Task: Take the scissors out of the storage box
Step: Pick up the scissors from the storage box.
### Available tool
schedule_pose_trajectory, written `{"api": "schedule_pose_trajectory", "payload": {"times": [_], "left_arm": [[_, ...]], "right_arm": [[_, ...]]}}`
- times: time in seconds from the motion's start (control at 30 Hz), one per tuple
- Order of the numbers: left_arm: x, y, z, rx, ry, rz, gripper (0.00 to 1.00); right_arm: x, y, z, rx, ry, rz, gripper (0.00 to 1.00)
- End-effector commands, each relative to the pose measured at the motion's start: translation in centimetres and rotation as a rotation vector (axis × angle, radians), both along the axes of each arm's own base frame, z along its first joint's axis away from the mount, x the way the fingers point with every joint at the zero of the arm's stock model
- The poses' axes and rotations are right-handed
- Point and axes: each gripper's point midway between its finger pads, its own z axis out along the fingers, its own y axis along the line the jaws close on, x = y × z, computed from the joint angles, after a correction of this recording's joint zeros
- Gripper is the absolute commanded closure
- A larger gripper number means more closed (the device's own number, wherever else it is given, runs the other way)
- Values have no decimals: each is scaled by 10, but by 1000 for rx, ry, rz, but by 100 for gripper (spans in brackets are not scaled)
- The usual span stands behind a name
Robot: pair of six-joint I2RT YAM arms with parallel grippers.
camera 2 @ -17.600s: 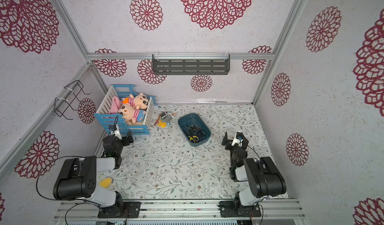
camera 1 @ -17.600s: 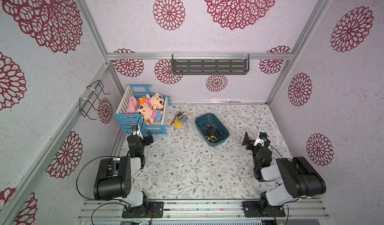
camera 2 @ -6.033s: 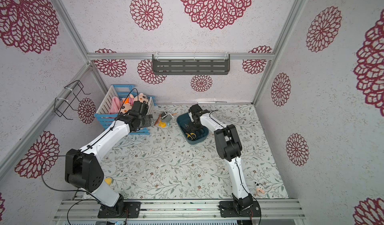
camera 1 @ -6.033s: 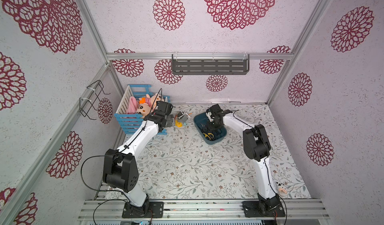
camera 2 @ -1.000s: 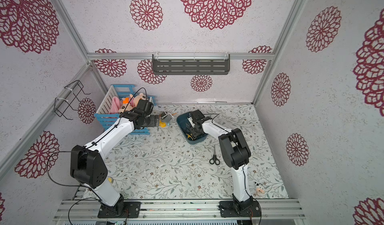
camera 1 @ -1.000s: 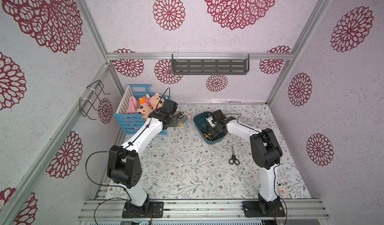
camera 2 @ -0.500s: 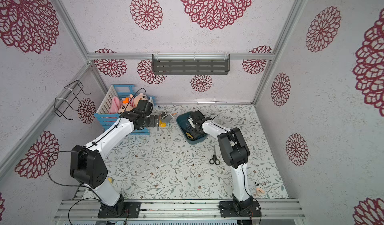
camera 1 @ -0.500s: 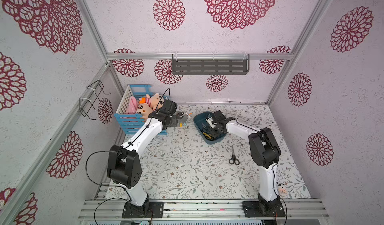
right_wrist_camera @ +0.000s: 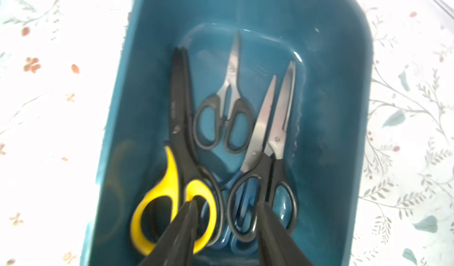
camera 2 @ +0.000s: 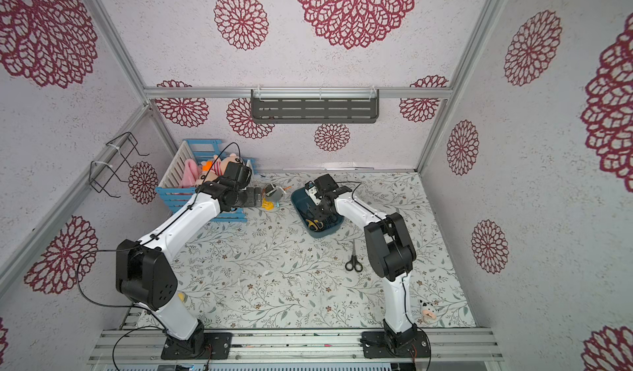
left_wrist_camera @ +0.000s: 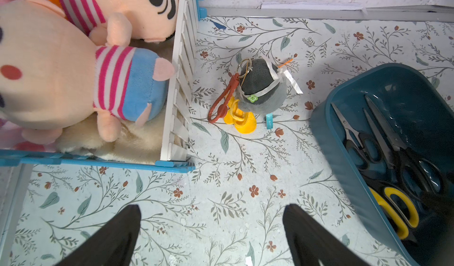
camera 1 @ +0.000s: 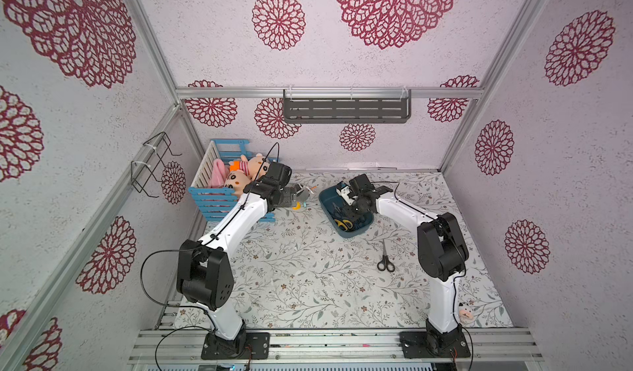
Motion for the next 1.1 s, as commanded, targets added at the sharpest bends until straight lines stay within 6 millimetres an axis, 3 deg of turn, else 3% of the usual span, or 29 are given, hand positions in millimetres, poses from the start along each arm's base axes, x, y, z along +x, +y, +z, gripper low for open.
{"api": "schedule_pose_trajectory", "payload": {"times": [0.0,0.37,0.77,0.97,1.07], "left_arm": [[3,1,1,2,6,-3,3],[6,2,-2,6,9,5,3],[5,5,0,13,2,22,3],[4,8,1,22,-1,34,3],[3,9,-1,23,5,35,3]], "right_arm": [[-15,5,12,8,21,88,57],[-33,15,-7,50,90,168,57],[-31,22,-44,61,168,180,59],[-37,24,-64,72,226,185,74],[-31,25,-58,108,215,164,86]]}}
